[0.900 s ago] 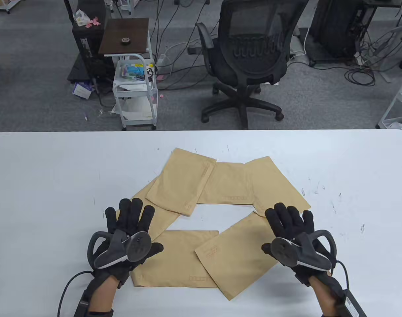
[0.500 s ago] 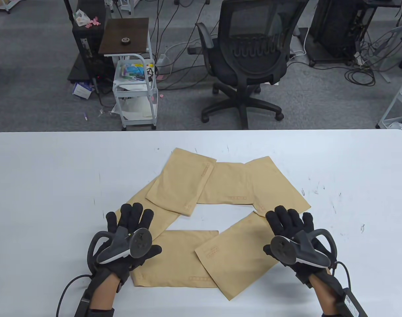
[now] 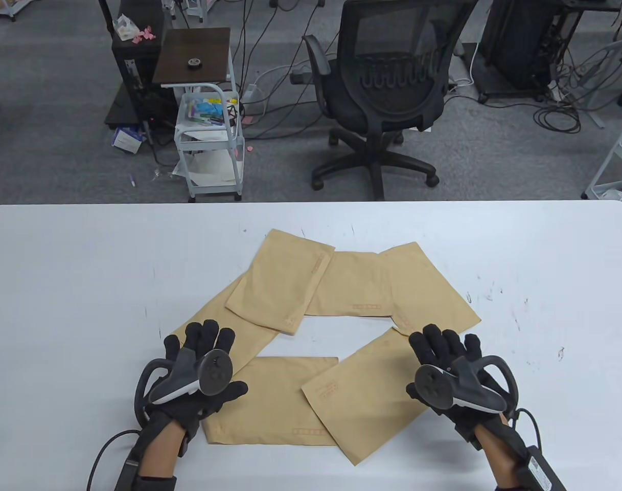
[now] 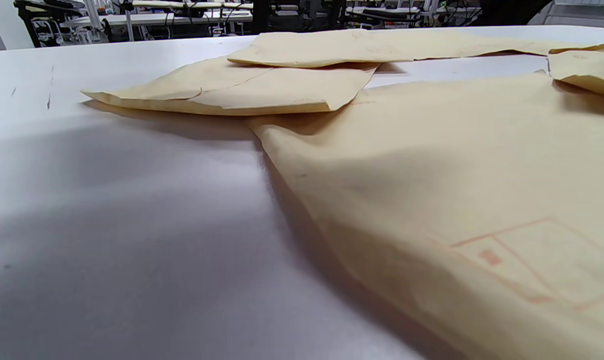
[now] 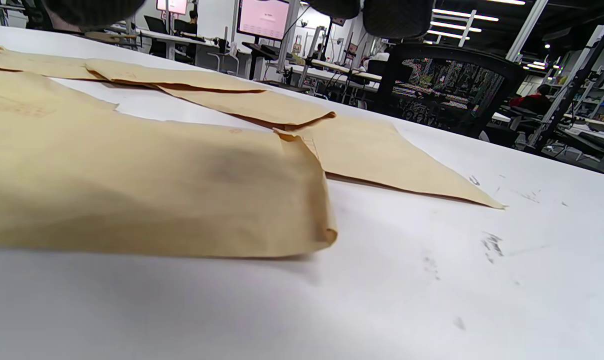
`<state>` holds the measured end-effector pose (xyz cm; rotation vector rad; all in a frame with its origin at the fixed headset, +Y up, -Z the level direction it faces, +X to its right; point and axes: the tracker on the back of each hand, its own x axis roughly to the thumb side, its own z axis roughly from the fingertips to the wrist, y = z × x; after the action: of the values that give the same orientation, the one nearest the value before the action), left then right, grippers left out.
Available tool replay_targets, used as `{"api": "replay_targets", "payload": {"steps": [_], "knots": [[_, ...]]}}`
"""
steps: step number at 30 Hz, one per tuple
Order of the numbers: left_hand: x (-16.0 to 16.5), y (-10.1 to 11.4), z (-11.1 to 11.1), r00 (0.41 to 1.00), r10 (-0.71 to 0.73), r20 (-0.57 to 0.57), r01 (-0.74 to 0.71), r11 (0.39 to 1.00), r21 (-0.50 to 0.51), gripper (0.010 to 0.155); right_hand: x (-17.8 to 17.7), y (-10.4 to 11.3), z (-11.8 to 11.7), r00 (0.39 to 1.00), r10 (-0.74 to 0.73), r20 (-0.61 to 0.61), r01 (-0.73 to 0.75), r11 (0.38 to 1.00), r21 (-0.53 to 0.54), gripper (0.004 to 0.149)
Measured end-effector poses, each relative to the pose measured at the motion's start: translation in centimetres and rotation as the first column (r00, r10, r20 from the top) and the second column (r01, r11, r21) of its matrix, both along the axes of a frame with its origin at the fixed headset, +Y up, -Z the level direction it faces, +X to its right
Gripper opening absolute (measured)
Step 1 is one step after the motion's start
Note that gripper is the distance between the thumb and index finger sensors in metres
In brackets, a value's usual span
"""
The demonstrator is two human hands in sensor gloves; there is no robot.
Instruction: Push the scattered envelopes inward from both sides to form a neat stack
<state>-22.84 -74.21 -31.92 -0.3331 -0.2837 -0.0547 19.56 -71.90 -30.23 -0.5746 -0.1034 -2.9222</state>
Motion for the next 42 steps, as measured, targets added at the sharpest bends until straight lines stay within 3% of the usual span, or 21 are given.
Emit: {"api": "replay_targets", "payload": {"steps": [18, 20, 24, 26, 28, 29, 31, 32, 34, 38, 40, 42], "knots": [[-0.5, -0.6, -0.7, 0.999, 0.017, -0.042, -0.02, 0.998, -0.058, 0.098, -0.1, -0.5, -0.3, 1.0, 0.007, -0.001, -0.007, 0.999, -0.046, 0.088], [-1.1, -0.9, -1.8, 0.996, 0.044, -0.071, -0.052, 0.992, -0.111, 0.101, 0.1, -0.5, -1.0, 1.0, -0.017, 0.009, 0.018, 0.997, -0.071, 0.092], [-2.4, -2.3, -4.5, 0.975, 0.107, -0.197, -0.17, 0.926, -0.338, 0.106, 0.8, -1.2, -4.3, 0.989, -0.061, 0.133, 0.096, 0.957, -0.273, 0.104], [-2.3, -3.3, -5.2, 0.973, 0.124, -0.197, -0.189, 0.913, -0.361, 0.105, 1.1, -2.1, -5.9, 0.983, -0.041, 0.177, 0.097, 0.943, -0.319, 0.109], [-1.7, -4.6, -5.4, 0.975, 0.141, -0.169, -0.192, 0.923, -0.335, 0.104, 1.2, -3.4, -7.3, 0.98, -0.017, 0.201, 0.084, 0.941, -0.327, 0.11], [-1.4, -5.3, -5.4, 0.986, 0.081, -0.145, -0.126, 0.935, -0.33, 0.1, 1.2, -4.6, -7.6, 0.976, -0.01, 0.216, 0.083, 0.94, -0.331, 0.109], [-0.9, -5.4, -5.2, 0.995, -0.019, -0.1, -0.011, 0.955, -0.295, 0.096, 0.7, -6.5, -7.6, 0.983, 0.059, 0.172, 0.01, 0.926, -0.377, 0.105], [-0.7, -5.2, -5.1, 0.996, 0.001, -0.094, -0.025, 0.967, -0.253, 0.095, 0.6, -6.7, -7.4, 0.982, 0.093, 0.163, -0.025, 0.926, -0.376, 0.104], [0.1, -5.0, -4.8, 0.993, 0.054, -0.101, -0.07, 0.983, -0.17, 0.091, -0.2, -6.1, -6.8, 0.989, 0.023, 0.143, 0.019, 0.957, -0.29, 0.103], [2.5, -4.3, -4.2, 0.998, -0.032, -0.047, 0.028, 0.996, -0.088, 0.084, -2.2, -5.7, -6.1, 0.994, 0.033, 0.106, -0.015, 0.987, -0.16, 0.096], [3.8, -3.5, -4.0, 0.998, -0.056, -0.025, 0.056, 0.998, 0.01, 0.079, -3.1, -5.3, -6.1, 0.992, 0.081, 0.092, -0.065, 0.985, -0.161, 0.096], [4.1, -2.9, -4.0, 0.998, -0.065, -0.014, 0.065, 0.998, -0.008, 0.082, -3.0, -4.5, -6.2, 0.993, 0.092, 0.076, -0.073, 0.972, -0.221, 0.099]]}}
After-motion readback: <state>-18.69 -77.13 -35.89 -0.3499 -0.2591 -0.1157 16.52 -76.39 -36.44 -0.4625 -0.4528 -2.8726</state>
